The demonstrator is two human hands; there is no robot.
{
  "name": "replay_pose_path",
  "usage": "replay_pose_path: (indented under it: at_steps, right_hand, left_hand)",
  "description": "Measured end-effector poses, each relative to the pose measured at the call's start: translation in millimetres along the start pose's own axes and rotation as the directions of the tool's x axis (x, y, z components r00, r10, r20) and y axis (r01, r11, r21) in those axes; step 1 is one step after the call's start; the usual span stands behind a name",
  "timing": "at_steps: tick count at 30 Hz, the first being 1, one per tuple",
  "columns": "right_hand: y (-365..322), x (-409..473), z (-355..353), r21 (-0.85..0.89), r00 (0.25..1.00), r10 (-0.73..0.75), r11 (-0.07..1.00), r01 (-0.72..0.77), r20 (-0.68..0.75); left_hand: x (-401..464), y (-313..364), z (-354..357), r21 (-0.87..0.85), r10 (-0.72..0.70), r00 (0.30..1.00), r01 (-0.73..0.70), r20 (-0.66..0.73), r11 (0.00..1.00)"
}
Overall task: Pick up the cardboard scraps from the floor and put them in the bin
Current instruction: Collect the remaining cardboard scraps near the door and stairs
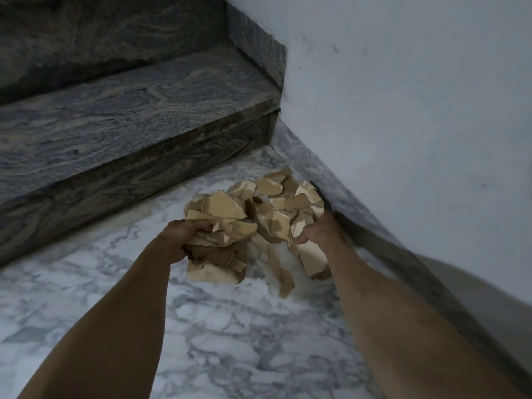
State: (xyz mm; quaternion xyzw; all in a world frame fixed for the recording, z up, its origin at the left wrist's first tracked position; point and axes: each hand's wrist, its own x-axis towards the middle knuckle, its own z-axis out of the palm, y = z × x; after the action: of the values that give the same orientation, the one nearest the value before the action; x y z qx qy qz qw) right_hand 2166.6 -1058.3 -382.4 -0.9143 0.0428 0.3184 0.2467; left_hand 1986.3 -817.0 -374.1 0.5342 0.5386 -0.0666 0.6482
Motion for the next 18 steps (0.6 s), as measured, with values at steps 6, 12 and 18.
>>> replay_pose_path:
  at_steps: [6,12,18]
  right_hand:
    - [6,-3,6,-0.105,0.997,0.019,0.994,-0.026,-0.069]
    - [22,-3,1,0.140,1.000,-0.024,0.990,0.024,0.000]
    - [23,-1,-1,0.082,0.999,-0.003,0.997,0.000,0.043]
  left_hand:
    - [-10,24,13,0.038,0.098,0.994,-0.100,0.053,0.994]
    - [-6,44,56,0.561,0.176,0.983,-0.179,0.060,0.809]
    - [-1,59,81,0.623,0.254,0.962,-0.261,0.102,0.737]
